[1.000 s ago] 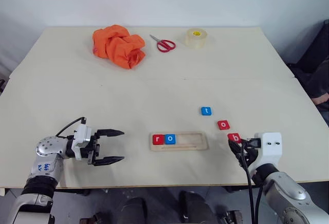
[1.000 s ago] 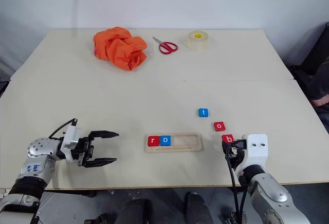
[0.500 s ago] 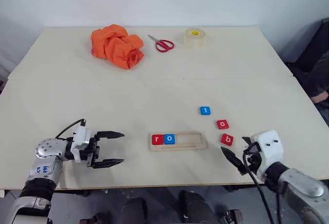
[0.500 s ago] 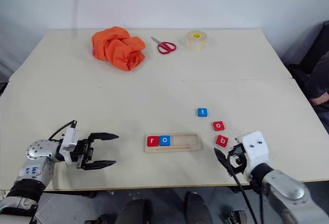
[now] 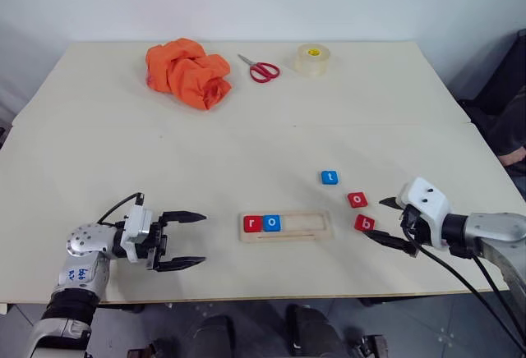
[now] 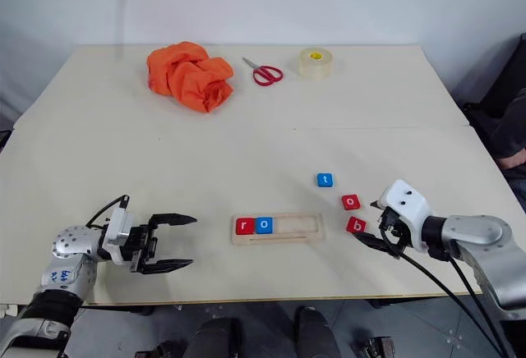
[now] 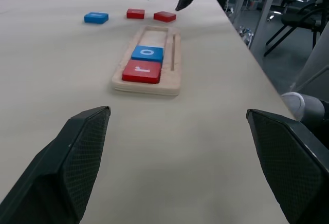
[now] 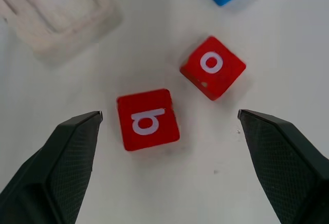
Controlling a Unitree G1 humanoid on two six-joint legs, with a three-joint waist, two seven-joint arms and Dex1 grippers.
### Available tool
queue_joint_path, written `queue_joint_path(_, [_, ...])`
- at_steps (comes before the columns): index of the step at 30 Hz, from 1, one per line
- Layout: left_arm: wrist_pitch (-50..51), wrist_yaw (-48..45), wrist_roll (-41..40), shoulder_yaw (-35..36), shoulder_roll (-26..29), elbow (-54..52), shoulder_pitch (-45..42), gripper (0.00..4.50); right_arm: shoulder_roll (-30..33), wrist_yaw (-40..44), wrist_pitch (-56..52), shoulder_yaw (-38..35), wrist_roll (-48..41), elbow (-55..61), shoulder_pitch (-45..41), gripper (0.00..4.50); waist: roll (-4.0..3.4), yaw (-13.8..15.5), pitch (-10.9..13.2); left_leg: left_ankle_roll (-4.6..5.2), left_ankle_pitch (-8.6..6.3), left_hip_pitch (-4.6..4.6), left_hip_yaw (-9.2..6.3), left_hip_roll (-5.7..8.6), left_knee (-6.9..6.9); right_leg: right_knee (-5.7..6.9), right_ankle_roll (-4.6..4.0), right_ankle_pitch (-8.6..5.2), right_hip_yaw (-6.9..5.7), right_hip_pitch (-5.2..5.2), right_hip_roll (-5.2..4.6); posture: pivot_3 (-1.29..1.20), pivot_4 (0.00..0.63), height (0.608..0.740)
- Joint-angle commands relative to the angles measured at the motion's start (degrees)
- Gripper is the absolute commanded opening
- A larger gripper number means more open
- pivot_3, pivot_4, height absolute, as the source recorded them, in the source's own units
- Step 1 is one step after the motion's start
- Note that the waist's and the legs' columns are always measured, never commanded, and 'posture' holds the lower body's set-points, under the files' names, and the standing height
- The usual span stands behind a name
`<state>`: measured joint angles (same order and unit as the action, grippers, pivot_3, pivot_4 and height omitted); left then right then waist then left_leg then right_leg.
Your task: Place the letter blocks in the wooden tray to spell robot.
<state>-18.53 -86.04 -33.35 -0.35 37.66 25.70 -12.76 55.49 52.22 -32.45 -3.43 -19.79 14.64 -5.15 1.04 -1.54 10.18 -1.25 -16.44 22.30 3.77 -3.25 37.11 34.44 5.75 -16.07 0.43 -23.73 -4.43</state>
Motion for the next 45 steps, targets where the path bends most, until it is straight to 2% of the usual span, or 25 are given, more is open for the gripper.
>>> queue_joint_path(1, [-0.75,-3.2,0.3,1.43,-0.35,-2.43,1.44,4.5,0.27,2.49,1.49,2.34,1.56,-2.41,-2.94,4.44,-0.01,0.01,0.01,0.0,0.0,0.0,0.0,0.0,0.0,0.01,0.0,0.0,0.0,0.0,0.0,0.0,0.15,0.74])
queue_joint_path(5, [-0.69,-2.26,0.54,2.09,-0.75,-3.41,2.24,4.5,0.5,3.49,2.39,4.66,3.45,-4.24,-4.38,3.52,-0.01,0.0,0.01,-0.02,-0.01,0.0,0.0,0.0,0.03,0.02,0.0,0.0,0.0,-0.01,-0.01,0.0,0.15,0.74])
queue_joint_path(11, [-0.43,-1.6,1.06,2.75,-1.29,-4.69,3.11,4.5,0.21,3.22,1.84,4.8,4.16,-2.88,-5.07,1.49,-0.01,0.01,0.0,-0.03,-0.02,0.0,0.0,0.01,0.06,0.05,-0.01,-0.01,0.0,0.0,-0.04,0.0,0.15,0.74])
queue_joint_path(18, [-0.34,-1.65,1.65,2.93,-1.84,-3.98,2.34,4.5,2.38,4.36,-0.4,2.31,2.94,3.11,-6.25,1.46,-0.03,0.02,0.01,-0.03,-0.02,0.0,0.0,0.01,0.06,0.07,0.0,0.0,0.0,-0.01,-0.04,0.0,0.15,0.74])
queue_joint_path(22, [-0.2,-2.19,2.0,2.67,-2.42,-3.28,1.5,4.5,3.63,5.28,-8.12,3.34,-0.15,8.7,-12.51,1.46,-0.05,-0.16,0.02,-0.03,-0.02,-0.02,0.02,0.0,0.08,0.14,0.0,0.0,0.03,-0.03,-0.04,0.0,0.15,0.74])
queue_joint_path(26, [-0.45,-2.45,2.58,2.56,-3.1,-2.39,0.42,4.5,3.19,11.65,-14.06,11.45,-3.06,9.95,-22.15,1.46,-0.05,-0.07,0.02,-0.04,-0.02,-0.04,-0.03,-0.07,0.08,0.19,-0.02,-0.01,-0.03,-0.03,0.0,0.0,0.15,0.74])
queue_joint_path(35, [-1.34,-2.0,3.22,2.91,-4.19,-2.87,0.65,4.5,-5.89,13.64,-12.7,29.28,6.11,4.08,-39.25,1.46,-0.06,-0.11,0.02,-0.09,-0.05,0.3,0.1,-0.03,0.12,0.56,-0.01,0.0,0.01,-0.56,-0.05,0.0,0.15,0.74])
queue_joint_path(39, [-1.53,-1.29,3.18,3.25,-4.36,-4.31,2.04,4.5,-7.28,15.4,-11.89,32.53,8.29,3.45,-41.34,1.46,-0.07,-0.05,0.02,-0.09,-0.04,0.82,0.08,-0.1,0.32,0.82,0.0,0.0,-0.03,-1.11,0.03,0.0,0.15,0.74])
queue_joint_path(45, [-1.61,0.26,3.16,3.86,-4.64,-6.87,4.68,4.5,-10.04,15.33,-11.71,36.52,11.61,3.53,-41.17,1.46,-0.07,-0.06,0.02,-0.09,-0.05,0.88,0.1,-0.09,0.51,1.01,-0.02,-0.02,-0.03,-1.17,0.01,0.0,0.15,0.74])
